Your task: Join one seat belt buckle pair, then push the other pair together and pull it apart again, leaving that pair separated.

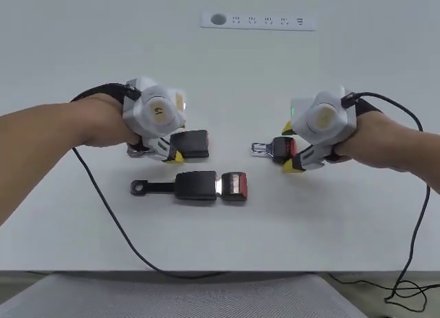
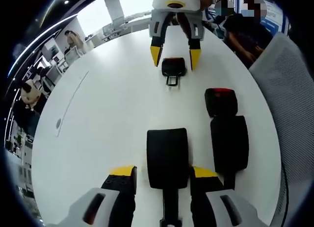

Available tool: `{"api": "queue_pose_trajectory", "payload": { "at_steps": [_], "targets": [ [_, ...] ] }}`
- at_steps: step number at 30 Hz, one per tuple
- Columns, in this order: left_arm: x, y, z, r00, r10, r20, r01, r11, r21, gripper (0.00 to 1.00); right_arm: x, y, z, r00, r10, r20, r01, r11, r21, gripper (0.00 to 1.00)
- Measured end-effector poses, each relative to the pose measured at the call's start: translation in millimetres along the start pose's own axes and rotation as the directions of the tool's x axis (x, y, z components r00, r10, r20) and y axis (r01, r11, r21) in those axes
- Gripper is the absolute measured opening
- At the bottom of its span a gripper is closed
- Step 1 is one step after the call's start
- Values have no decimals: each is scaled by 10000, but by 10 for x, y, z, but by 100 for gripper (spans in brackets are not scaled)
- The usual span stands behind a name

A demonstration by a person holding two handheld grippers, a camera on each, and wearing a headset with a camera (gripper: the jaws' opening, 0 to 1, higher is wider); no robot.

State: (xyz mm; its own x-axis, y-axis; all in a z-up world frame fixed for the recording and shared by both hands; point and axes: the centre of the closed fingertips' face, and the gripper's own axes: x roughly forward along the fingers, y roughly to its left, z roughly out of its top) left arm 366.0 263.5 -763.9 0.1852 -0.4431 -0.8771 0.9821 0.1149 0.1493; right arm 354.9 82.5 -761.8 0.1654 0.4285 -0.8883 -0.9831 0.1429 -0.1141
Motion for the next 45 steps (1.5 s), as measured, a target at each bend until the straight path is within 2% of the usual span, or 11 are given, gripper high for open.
{"api": "queue_pose_trajectory", "payload": {
  "at_steps": [9,21,26,28,30,33,38,42,43,44,45],
  "targets": [
    [-406,-143,165,9887,1130,981,-976,9839,-1497,54,-308,170,102,9909,-887,1015,748,9882,1338,51],
    [-800,-693,-125,9790,1660,1181,-1291,9539,-2709,83,-611,672,42,9723,-1801,1487,1332,9506,2803,62],
    [-948,-765,-310,9631,2435,1142,-1879,9131,-3619,90,-712,776,51,9592,-2297,1649,1619,9242,3458,71],
    [-1020,-724,-377,9416,3180,1112,-2500,8809,-4018,100,-735,808,44,9537,-2512,1654,1765,9127,3685,76],
    [-1084,-767,-424,9352,3377,1064,-2649,8668,-4225,100,-748,814,23,9515,-2633,1593,1884,9077,3749,77],
    [-1121,-849,-501,9384,3319,965,-2604,8623,-4343,100,-780,819,40,9441,-2845,1664,1994,8950,3991,81],
    [-1214,-873,-516,9268,3602,1058,-2708,8365,-4763,100,-830,779,149,9079,-3470,2352,1975,8489,4903,97],
    [-1262,-903,-495,9165,3794,1266,-2675,8168,-5111,100,-785,840,98,9087,-3533,2225,2100,8474,4877,99],
    [-1265,-911,-492,9132,3832,1386,-2646,8162,-5136,100,-769,860,90,9094,-3507,2235,2042,8447,4948,99],
    [-1290,-881,-444,8914,4154,1813,-2888,8289,-4792,100,-758,887,85,9097,-3500,2237,1998,8408,5031,99],
    [-1299,-893,-421,8858,4213,1944,-2995,8393,-4537,100,-754,907,85,9104,-3487,2226,1985,8403,5045,99]
  ]
}}
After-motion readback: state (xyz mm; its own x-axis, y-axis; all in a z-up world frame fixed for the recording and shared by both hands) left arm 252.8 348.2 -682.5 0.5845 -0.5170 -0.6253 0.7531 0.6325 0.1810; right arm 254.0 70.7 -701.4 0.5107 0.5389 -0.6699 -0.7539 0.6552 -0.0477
